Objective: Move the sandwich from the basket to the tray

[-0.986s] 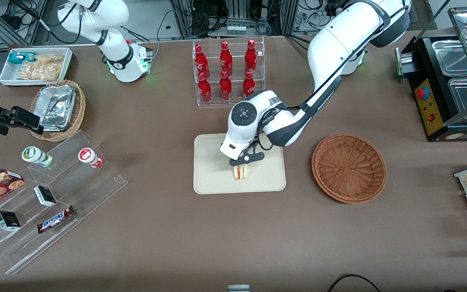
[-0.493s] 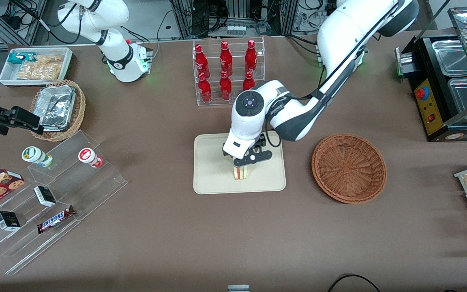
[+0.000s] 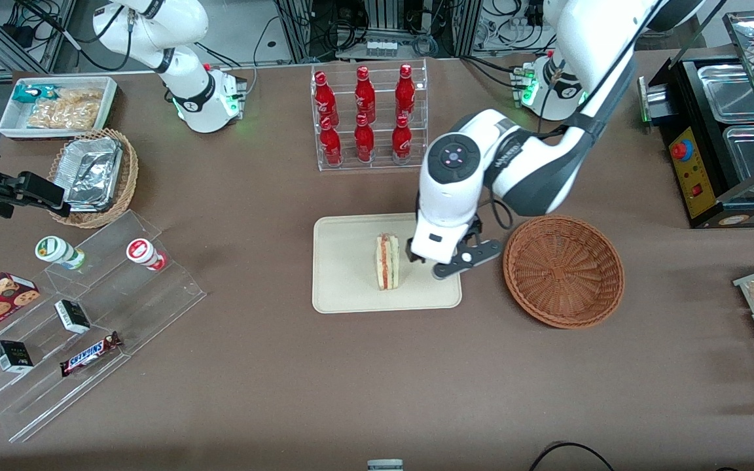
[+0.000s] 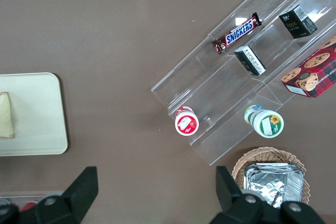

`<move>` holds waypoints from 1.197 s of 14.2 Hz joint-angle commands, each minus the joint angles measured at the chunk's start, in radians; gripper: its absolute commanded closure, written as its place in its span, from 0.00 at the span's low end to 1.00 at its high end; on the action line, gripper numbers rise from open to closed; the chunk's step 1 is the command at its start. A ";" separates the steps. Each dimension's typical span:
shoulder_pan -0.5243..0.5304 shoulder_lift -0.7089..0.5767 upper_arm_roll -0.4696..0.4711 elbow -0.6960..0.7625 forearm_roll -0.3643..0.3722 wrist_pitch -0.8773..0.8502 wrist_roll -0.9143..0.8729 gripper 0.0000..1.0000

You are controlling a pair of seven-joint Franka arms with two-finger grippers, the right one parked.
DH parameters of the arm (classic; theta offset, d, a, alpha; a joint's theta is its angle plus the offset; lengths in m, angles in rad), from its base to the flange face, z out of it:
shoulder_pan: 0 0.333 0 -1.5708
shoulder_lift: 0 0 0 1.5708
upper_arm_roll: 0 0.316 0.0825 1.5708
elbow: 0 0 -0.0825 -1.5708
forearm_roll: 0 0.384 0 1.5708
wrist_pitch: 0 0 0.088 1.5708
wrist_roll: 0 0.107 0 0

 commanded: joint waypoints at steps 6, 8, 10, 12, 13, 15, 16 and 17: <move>0.225 -0.109 -0.009 -0.080 -0.074 -0.140 0.229 0.00; 0.258 -0.147 -0.008 -0.116 -0.120 -0.141 0.289 0.00; 0.291 -0.171 -0.008 -0.117 -0.131 -0.161 0.332 0.00; 0.328 -0.211 -0.008 -0.133 -0.140 -0.178 0.393 0.00; 0.357 -0.240 -0.008 -0.152 -0.181 -0.181 0.454 0.00; 0.350 -0.312 0.043 -0.200 -0.227 -0.192 0.574 0.00; 0.323 -0.348 0.104 -0.228 -0.238 -0.192 0.614 0.00; 0.266 -0.381 0.162 -0.252 -0.266 -0.192 0.666 0.00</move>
